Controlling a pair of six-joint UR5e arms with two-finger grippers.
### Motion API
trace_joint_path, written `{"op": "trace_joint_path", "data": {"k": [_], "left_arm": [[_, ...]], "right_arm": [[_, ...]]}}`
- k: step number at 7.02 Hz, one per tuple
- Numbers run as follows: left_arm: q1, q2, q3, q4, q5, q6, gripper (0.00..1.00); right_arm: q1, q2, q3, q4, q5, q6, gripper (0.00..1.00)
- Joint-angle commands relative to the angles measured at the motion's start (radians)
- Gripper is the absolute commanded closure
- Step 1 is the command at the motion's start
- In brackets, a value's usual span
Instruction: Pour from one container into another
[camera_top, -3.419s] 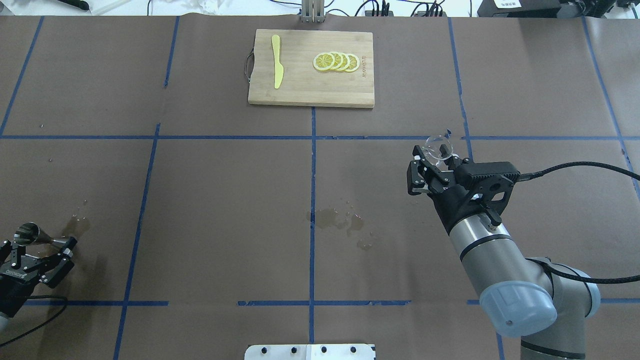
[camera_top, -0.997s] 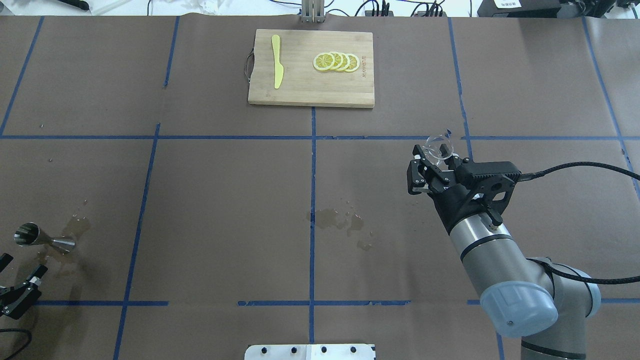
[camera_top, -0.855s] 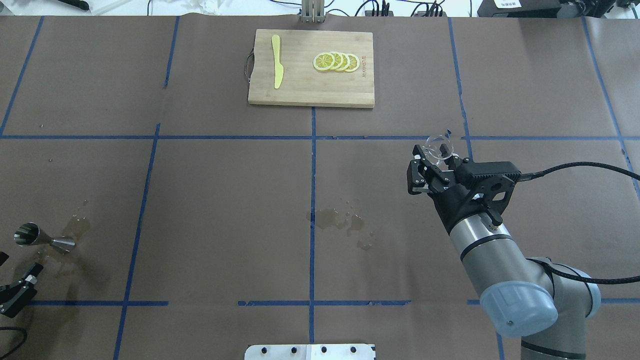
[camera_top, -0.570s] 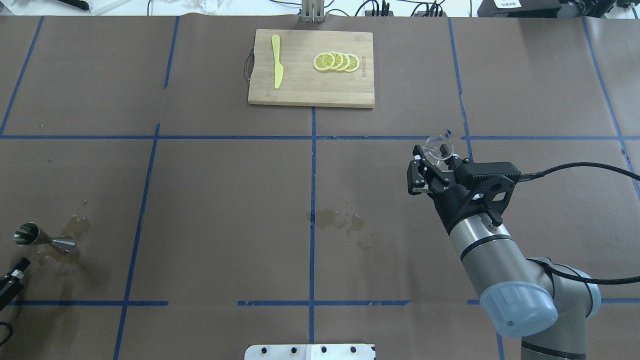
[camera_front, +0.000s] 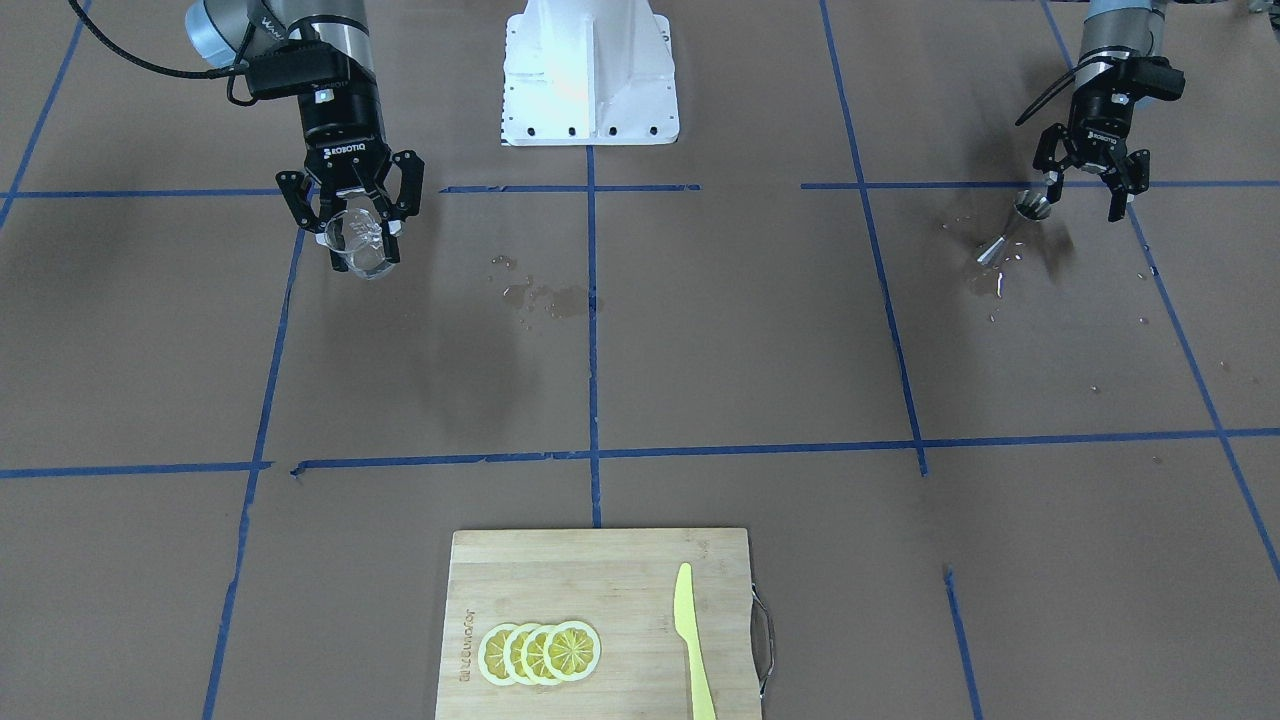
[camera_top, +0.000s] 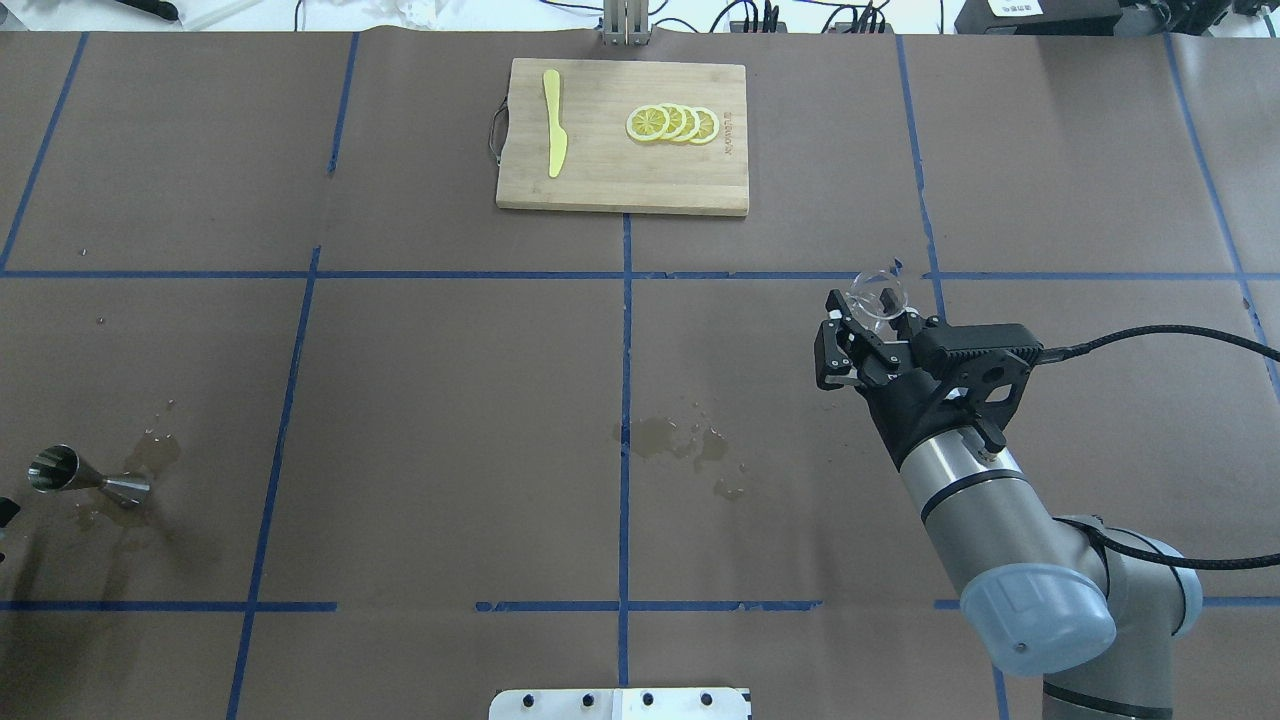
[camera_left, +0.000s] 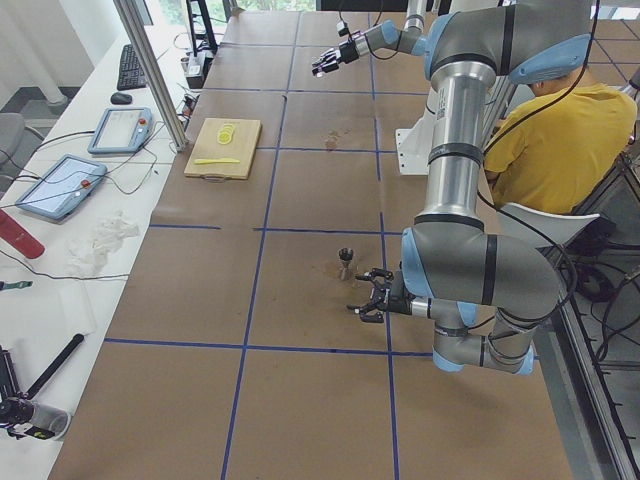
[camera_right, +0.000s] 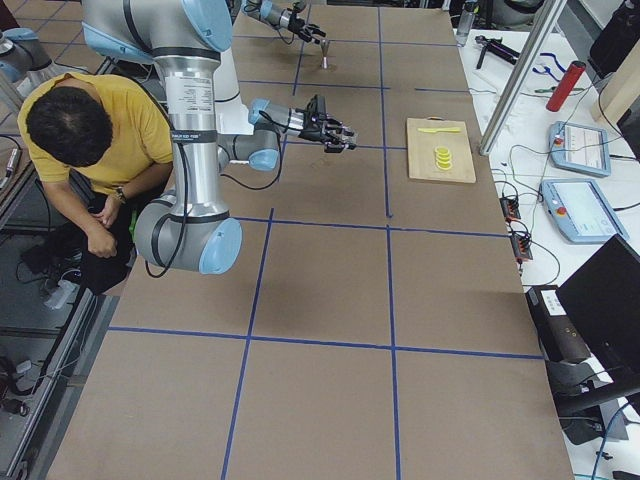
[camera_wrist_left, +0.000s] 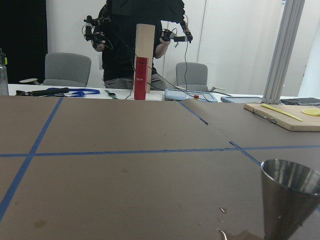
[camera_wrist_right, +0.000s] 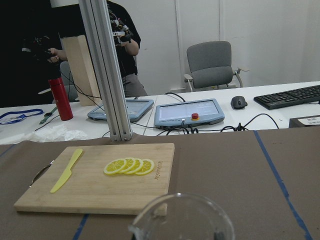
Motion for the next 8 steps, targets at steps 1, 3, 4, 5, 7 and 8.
{"op": "trace_joint_path", "data": {"k": [1, 3, 4, 5, 7, 8], "left_arm": [[-0.006, 0.022, 0.005, -0.048, -0.004, 0.000, 0.00], [-0.032, 0.034, 0.006, -0.096, -0.012, 0.002, 0.00], [-0.120, 0.036, 0.005, -0.096, -0.080, 0.002, 0.00], [-0.217, 0.057, 0.006, -0.093, -0.175, 0.003, 0.00], [-0.439, 0.080, 0.000, 0.041, -0.406, 0.008, 0.00], [-0.523, 0.074, -0.003, 0.057, -0.519, 0.020, 0.00]], "right_arm": [[0.000, 0.000, -0.001, 0.000, 0.000, 0.000, 1.00], [0.000, -0.002, -0.003, 0.000, 0.000, 0.000, 1.00], [0.000, -0.002, -0.004, 0.000, 0.000, 0.000, 1.00], [0.000, 0.000, -0.004, 0.000, -0.002, 0.000, 1.00], [0.000, -0.002, -0.004, 0.000, -0.005, 0.002, 1.00], [0.000, -0.002, -0.006, 0.000, -0.005, 0.000, 1.00]]}}
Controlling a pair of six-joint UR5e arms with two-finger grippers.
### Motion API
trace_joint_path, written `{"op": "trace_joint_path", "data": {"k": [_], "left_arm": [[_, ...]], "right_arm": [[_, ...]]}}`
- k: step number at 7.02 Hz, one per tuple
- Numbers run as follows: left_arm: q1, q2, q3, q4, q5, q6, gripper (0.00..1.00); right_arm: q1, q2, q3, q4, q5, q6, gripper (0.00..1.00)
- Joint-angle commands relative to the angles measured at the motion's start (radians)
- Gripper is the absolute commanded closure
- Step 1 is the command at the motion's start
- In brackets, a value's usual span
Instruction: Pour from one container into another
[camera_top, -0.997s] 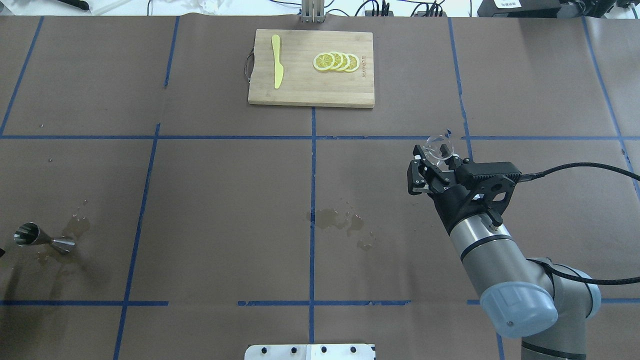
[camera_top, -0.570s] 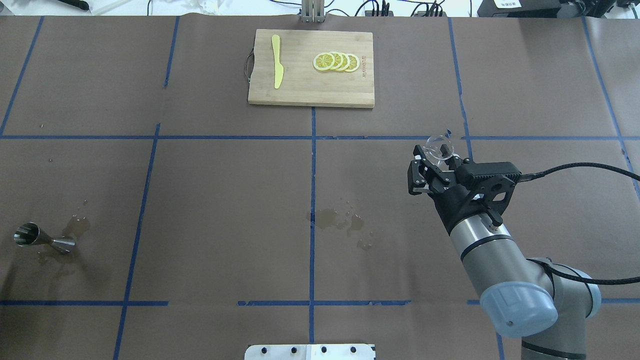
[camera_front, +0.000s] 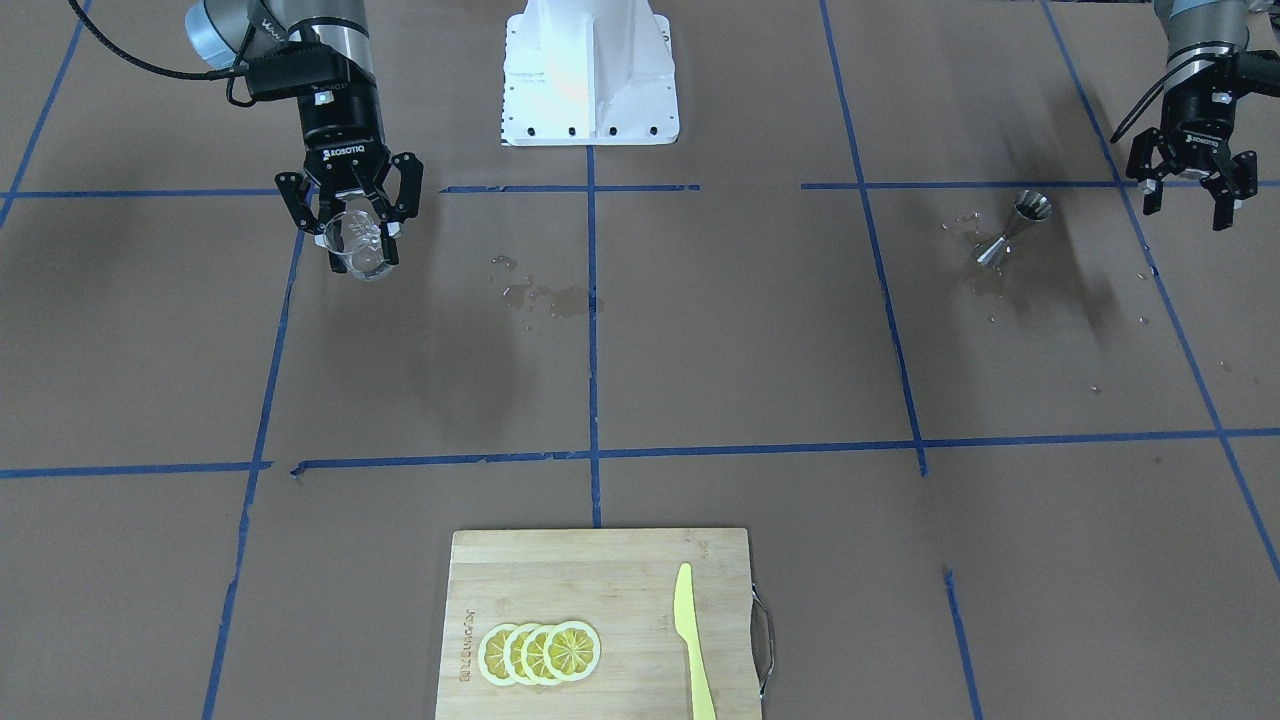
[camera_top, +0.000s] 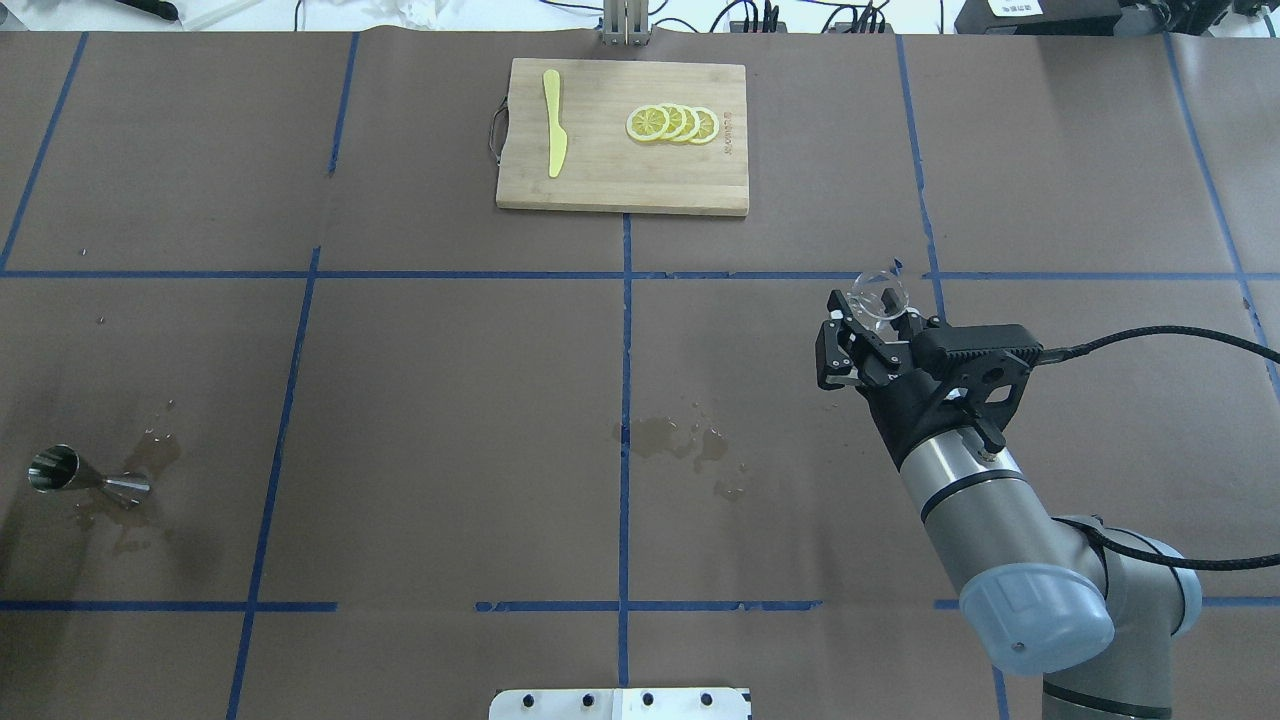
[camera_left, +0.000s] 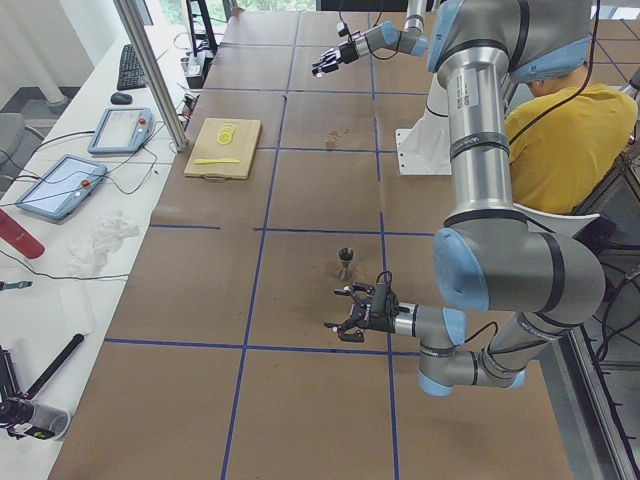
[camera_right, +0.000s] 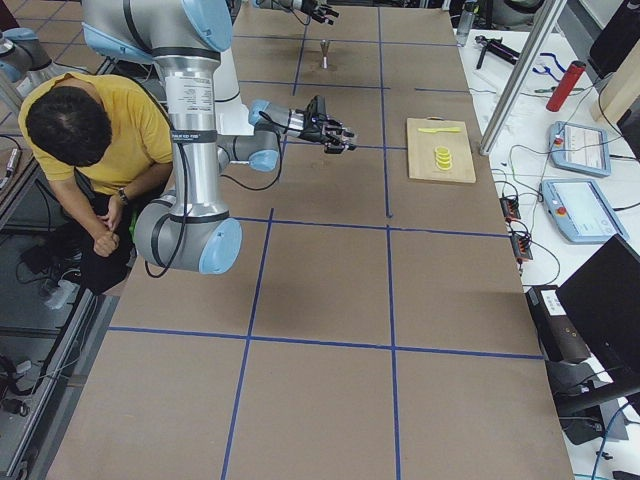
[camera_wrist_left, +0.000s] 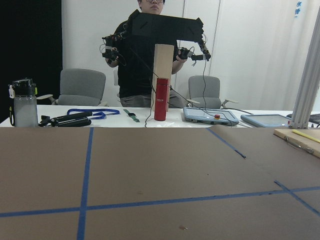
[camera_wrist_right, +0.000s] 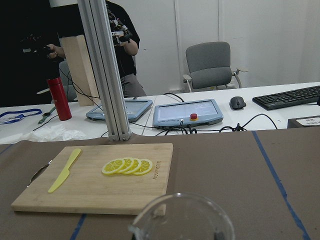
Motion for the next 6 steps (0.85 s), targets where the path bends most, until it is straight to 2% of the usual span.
{"op": "trace_joint_path", "data": {"k": [1, 2, 3, 5, 6], "left_arm": [[-0.297, -0.020, -0.008, 0.053, -0.324, 0.122, 0.00], [-0.525, -0.109, -0.011, 0.114, -0.560, 0.167, 0.00], [-0.703, -0.153, -0.062, 0.257, -0.772, 0.189, 0.00], [-0.962, -0.280, -0.105, 0.483, -1.046, 0.334, 0.00], [-1.072, -0.303, -0.122, 0.612, -1.192, 0.421, 0.00]], "right_arm": [[0.000, 0.001, -0.006, 0.000, 0.001, -0.001, 1.00], [-0.002, 0.001, -0.006, 0.000, 0.003, -0.001, 1.00], [-0.002, 0.003, -0.006, 0.000, 0.003, -0.003, 1.00], [-0.002, 0.001, -0.006, 0.000, 0.003, -0.003, 1.00], [-0.002, 0.003, -0.007, 0.000, 0.003, -0.004, 1.00]]}}
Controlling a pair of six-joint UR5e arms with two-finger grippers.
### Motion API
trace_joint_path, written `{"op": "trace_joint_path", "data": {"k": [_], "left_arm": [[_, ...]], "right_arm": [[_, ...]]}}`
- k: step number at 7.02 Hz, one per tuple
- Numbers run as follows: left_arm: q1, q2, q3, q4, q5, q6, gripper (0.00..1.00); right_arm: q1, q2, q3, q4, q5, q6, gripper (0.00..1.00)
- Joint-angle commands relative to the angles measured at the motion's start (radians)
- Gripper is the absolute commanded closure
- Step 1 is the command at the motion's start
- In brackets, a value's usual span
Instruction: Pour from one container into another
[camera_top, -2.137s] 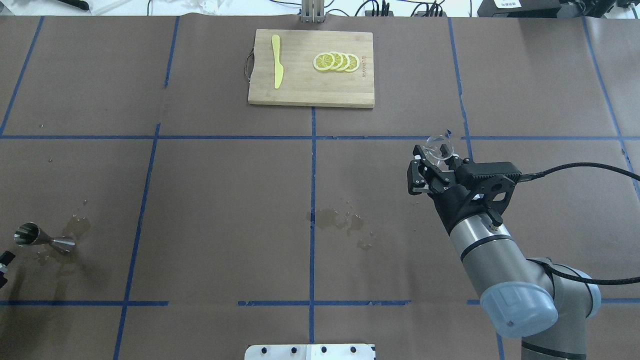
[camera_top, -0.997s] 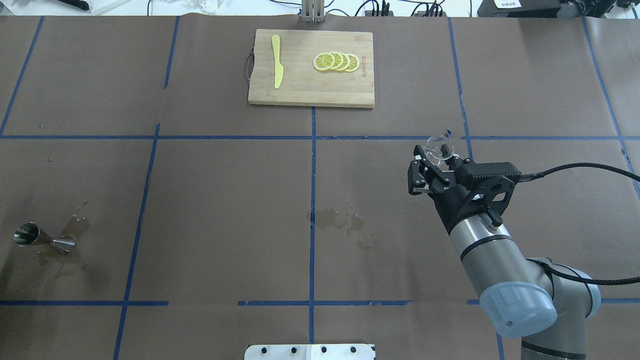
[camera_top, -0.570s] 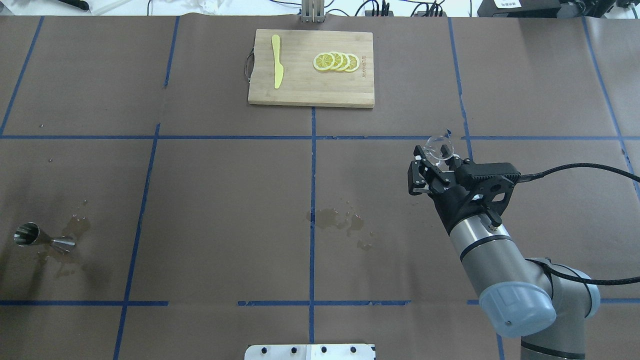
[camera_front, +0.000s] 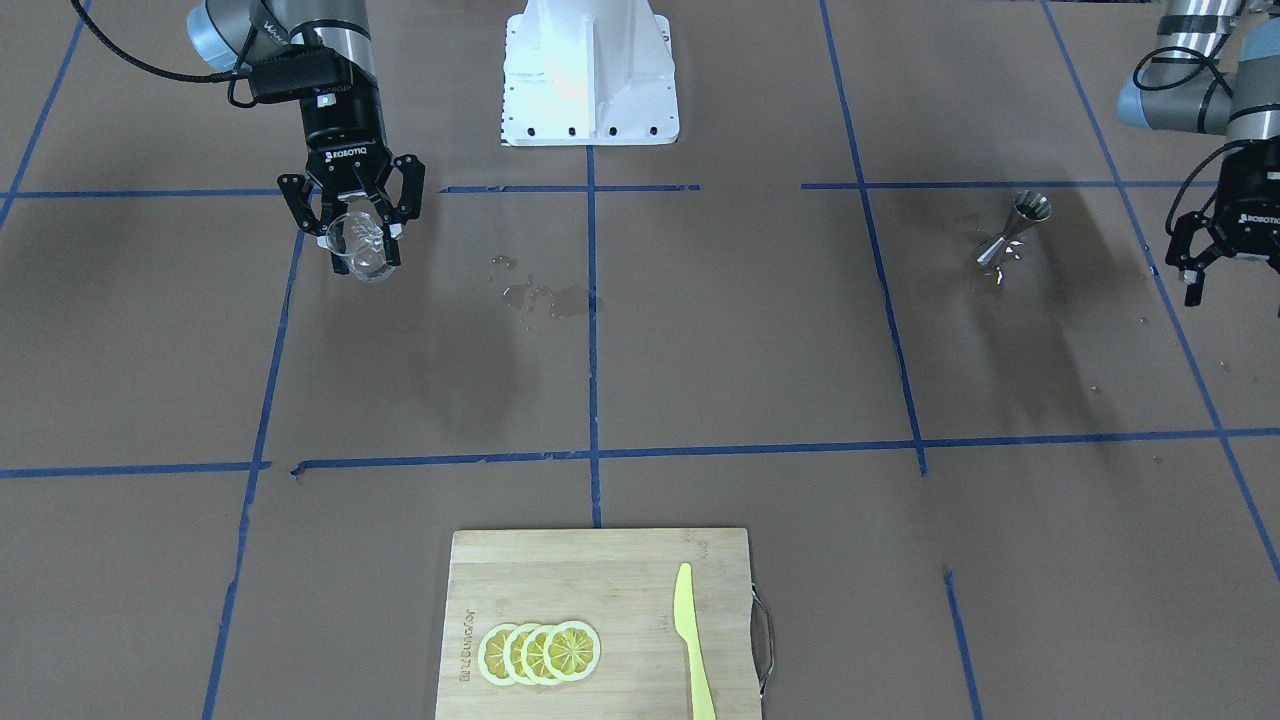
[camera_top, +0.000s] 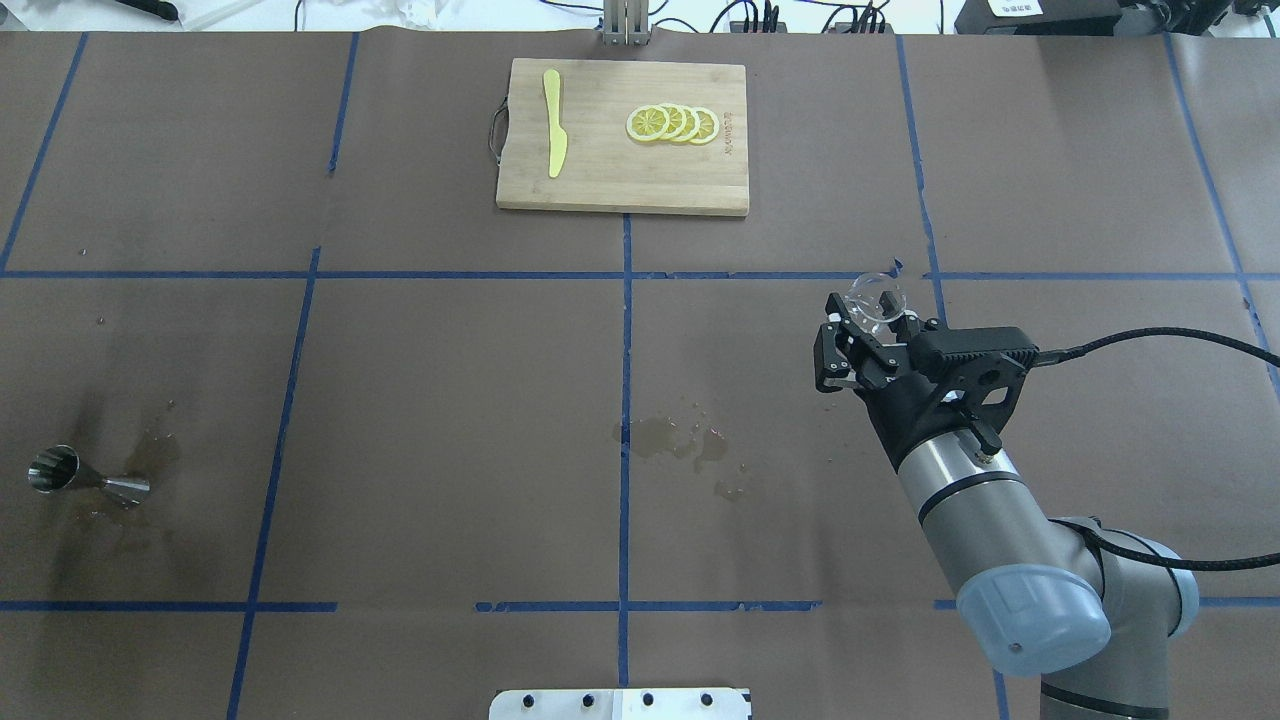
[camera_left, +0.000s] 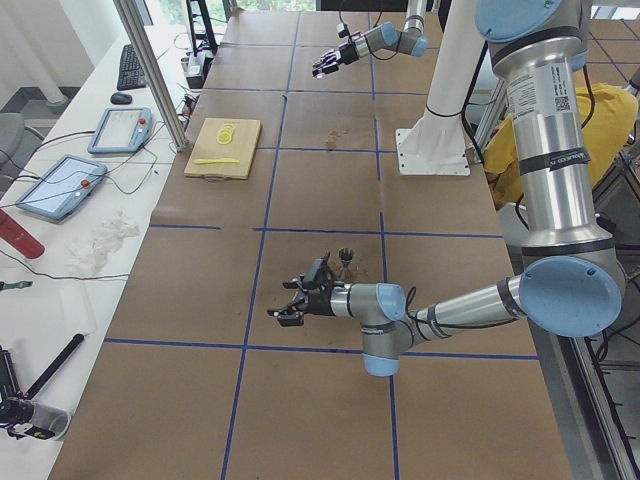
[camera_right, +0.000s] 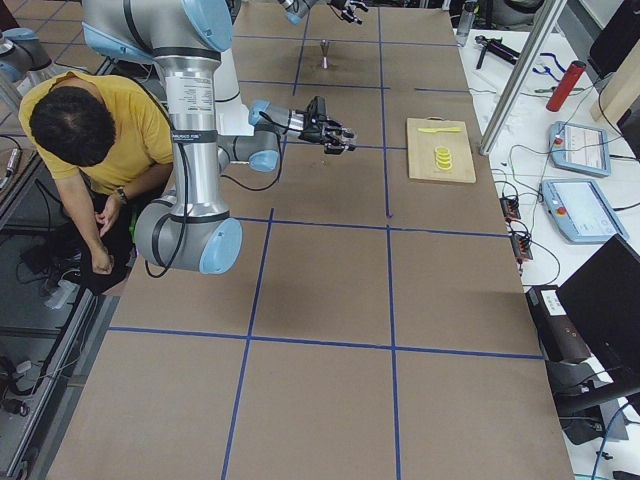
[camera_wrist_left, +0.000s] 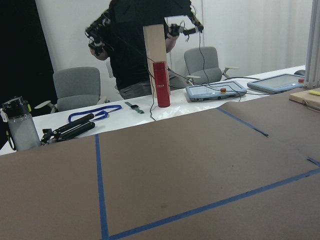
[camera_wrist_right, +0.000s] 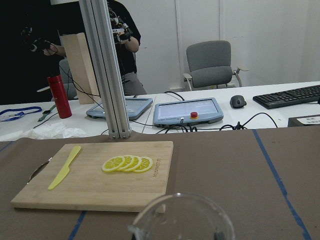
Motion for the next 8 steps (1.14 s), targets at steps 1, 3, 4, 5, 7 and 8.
{"op": "trace_joint_path", "data": {"k": [1, 3, 4, 5, 7, 8], "left_arm": [[-0.233, -0.087, -0.026, 0.255, -0.272, 0.169, 0.00], [-0.349, -0.103, -0.064, 0.453, -0.466, 0.199, 0.00], [-0.398, -0.105, -0.097, 0.599, -0.568, 0.199, 0.00], [-0.426, -0.120, -0.123, 0.703, -0.670, 0.197, 0.00], [-0.469, -0.138, -0.171, 0.950, -0.797, 0.190, 0.00], [-0.474, -0.132, -0.240, 1.088, -0.840, 0.190, 0.00]], "right_arm": [[0.000, -0.001, -0.002, 0.000, 0.000, -0.001, 1.00], [-0.003, 0.002, -0.043, 0.000, 0.003, 0.003, 1.00], [-0.004, 0.002, -0.063, 0.001, 0.000, 0.005, 1.00], [-0.009, -0.002, -0.089, 0.008, -0.006, 0.025, 1.00], [-0.055, -0.013, -0.205, 0.142, -0.114, 0.065, 1.00], [-0.073, -0.015, -0.272, 0.214, -0.162, 0.063, 1.00]]}}
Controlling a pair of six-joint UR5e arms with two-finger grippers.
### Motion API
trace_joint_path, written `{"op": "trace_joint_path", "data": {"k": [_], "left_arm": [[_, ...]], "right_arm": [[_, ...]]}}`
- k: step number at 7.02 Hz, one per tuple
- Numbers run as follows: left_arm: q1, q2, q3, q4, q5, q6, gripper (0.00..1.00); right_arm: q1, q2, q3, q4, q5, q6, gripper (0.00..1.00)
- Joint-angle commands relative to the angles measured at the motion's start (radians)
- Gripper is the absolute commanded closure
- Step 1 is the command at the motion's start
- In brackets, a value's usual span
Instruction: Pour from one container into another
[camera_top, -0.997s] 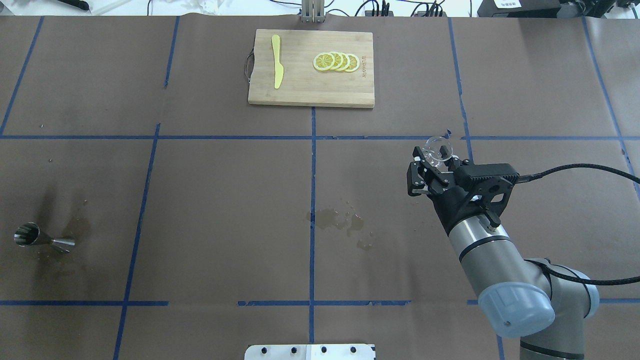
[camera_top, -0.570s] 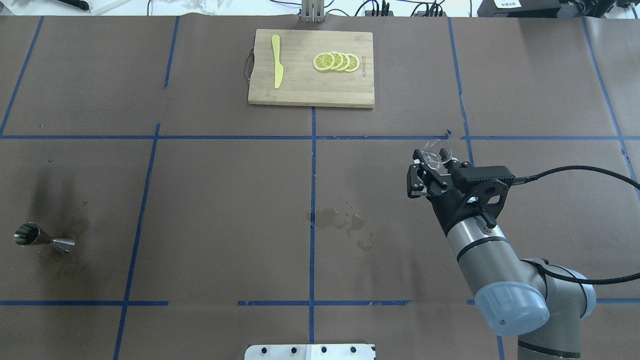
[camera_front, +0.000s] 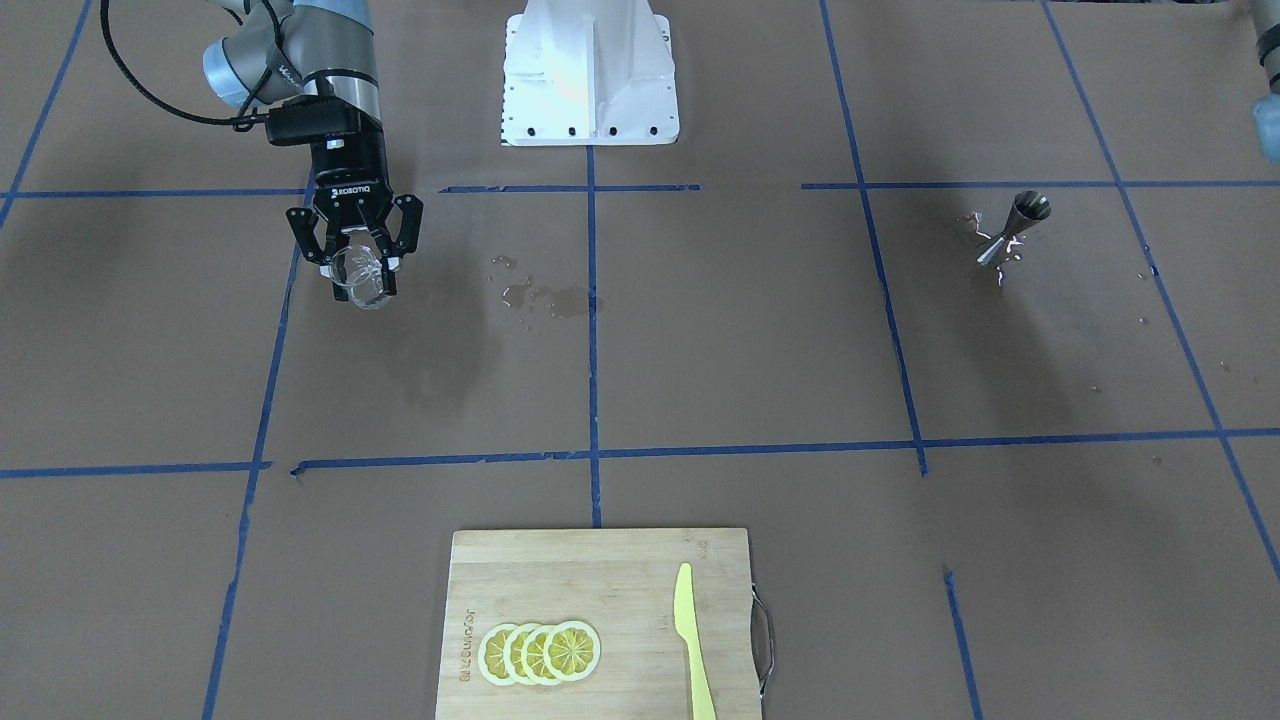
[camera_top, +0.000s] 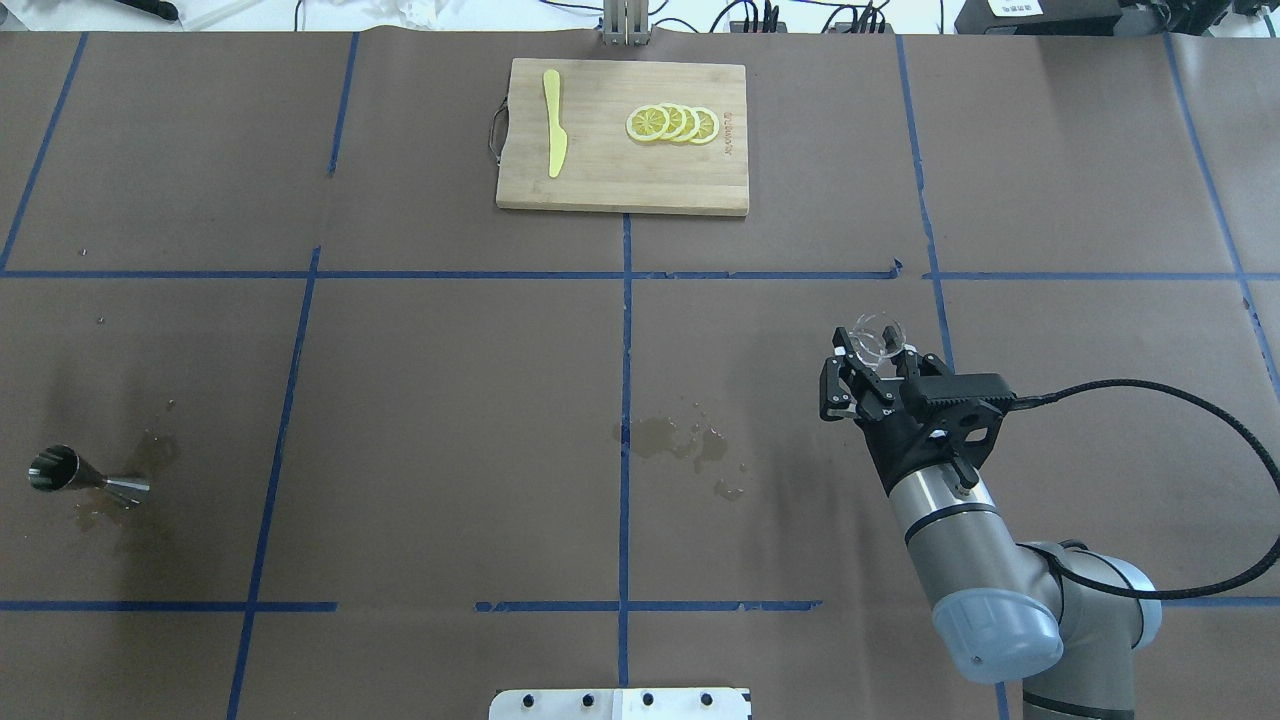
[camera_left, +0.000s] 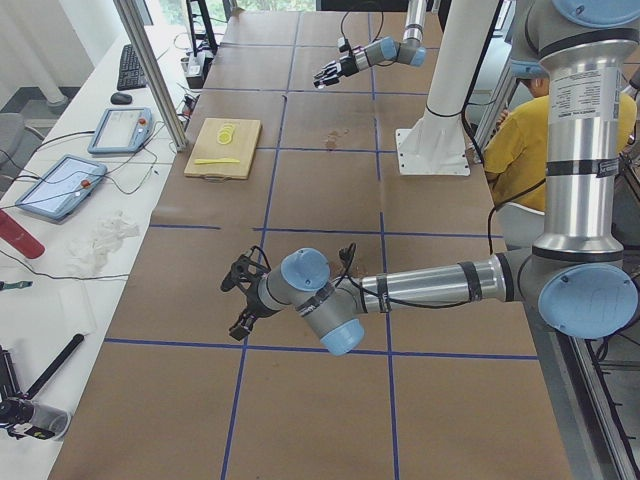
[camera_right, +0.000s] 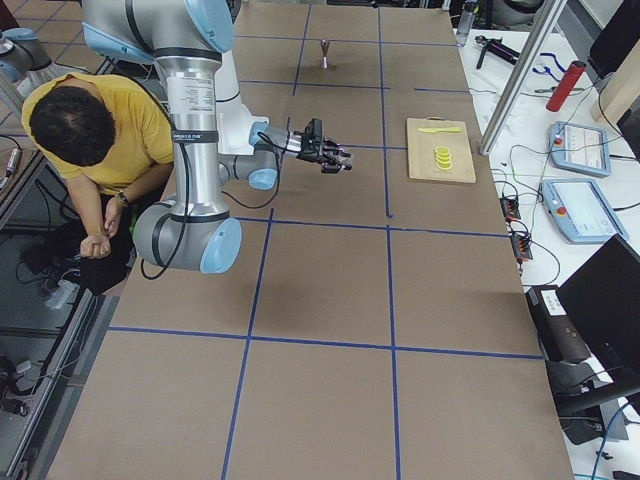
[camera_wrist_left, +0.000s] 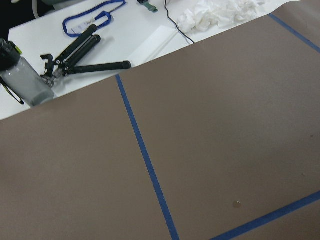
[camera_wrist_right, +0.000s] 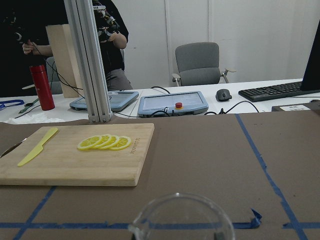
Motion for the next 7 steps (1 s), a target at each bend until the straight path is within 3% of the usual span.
{"op": "trace_joint_path", "data": {"k": [1, 3, 5, 7], "left_arm": [[-0.020, 0.007, -0.099, 0.246, -0.070, 0.022, 0.00], [-0.040, 0.004, -0.121, 0.349, -0.132, 0.036, 0.00], [-0.042, 0.013, -0.132, 0.368, -0.140, 0.034, 0.00], [-0.043, 0.015, -0.139, 0.368, -0.140, 0.019, 0.00]], "right_arm": [[-0.030, -0.006, -0.125, 0.137, -0.090, 0.001, 1.00], [-0.036, -0.032, -0.177, 0.147, -0.136, 0.008, 1.00], [-0.050, -0.101, -0.216, 0.272, -0.142, 0.012, 1.00], [-0.072, -0.102, -0.298, 0.286, -0.154, 0.013, 1.00]]}}
